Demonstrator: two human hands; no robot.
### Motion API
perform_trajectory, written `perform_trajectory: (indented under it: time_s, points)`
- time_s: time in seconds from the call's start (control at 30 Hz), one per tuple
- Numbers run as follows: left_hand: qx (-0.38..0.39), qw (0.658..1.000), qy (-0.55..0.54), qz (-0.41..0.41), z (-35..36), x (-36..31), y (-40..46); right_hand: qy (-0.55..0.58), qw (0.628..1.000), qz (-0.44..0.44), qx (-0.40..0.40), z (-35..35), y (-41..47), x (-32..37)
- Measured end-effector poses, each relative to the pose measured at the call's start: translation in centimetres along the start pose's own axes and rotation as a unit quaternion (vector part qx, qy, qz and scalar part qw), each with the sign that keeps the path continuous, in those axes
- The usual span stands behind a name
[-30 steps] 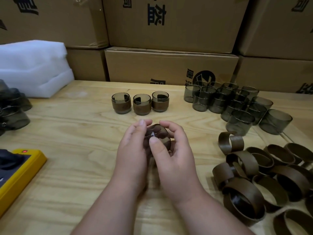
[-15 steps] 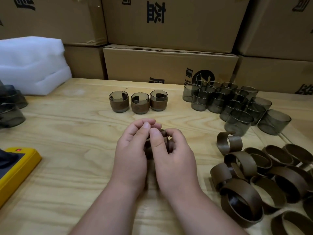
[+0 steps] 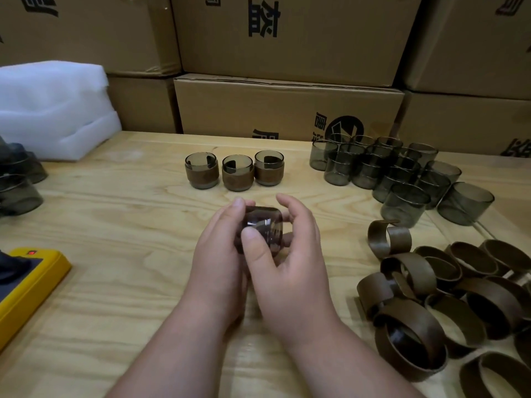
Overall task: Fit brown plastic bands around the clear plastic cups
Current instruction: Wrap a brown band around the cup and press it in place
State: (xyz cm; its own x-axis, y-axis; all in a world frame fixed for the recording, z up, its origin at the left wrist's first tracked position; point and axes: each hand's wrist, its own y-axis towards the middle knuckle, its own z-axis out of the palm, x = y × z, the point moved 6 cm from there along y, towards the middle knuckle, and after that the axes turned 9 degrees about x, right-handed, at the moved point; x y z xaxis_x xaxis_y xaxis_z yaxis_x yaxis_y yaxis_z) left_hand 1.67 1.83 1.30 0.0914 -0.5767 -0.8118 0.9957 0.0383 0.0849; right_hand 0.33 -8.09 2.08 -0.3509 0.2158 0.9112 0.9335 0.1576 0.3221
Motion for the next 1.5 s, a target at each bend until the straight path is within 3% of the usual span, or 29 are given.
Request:
perform_trajectory:
  time_s: [0.13,0.3,0.5,0.67,0.8,0.93,1.5]
  points:
    - [0.031,0.993,0.096,0.06,0.3,-0.4,-0.1,-0.074,0.996,0.058,-0.008,-0.4,0.2,-0.3]
    - [0.033,0.995,0.079,0.041,0.0,0.0,0.0,-0.092,0.992,0.081,-0.023,-0.5,0.1,-0.5]
    - [-0.025,1.0,0.001,-0.004,-1.0,0.5,0.2,-0.032,0.999,0.007,0.03,0.6,0.2,-0.2]
    - [-0.014,0.999,-0.033,-0.007,-0.9,0.4,0.4,-0.013,0.994,-0.102,0.045,0.8,0.0,0.9]
    - [-0.031,0.998,-0.051,0.002,-1.1,0.4,0.3,-0.045,0.998,-0.034,-0.004,0.2,0.0,0.5]
    - [-0.029,0.999,0.001,0.026,-1.2,0.3,0.4,-0.031,0.998,0.055,0.007,-0.1,0.3,-0.8]
    - [-0.07,0.995,-0.068,-0.013,-1.3,0.2,0.3,-0.035,0.998,-0.046,0.035,0.7,0.0,0.3]
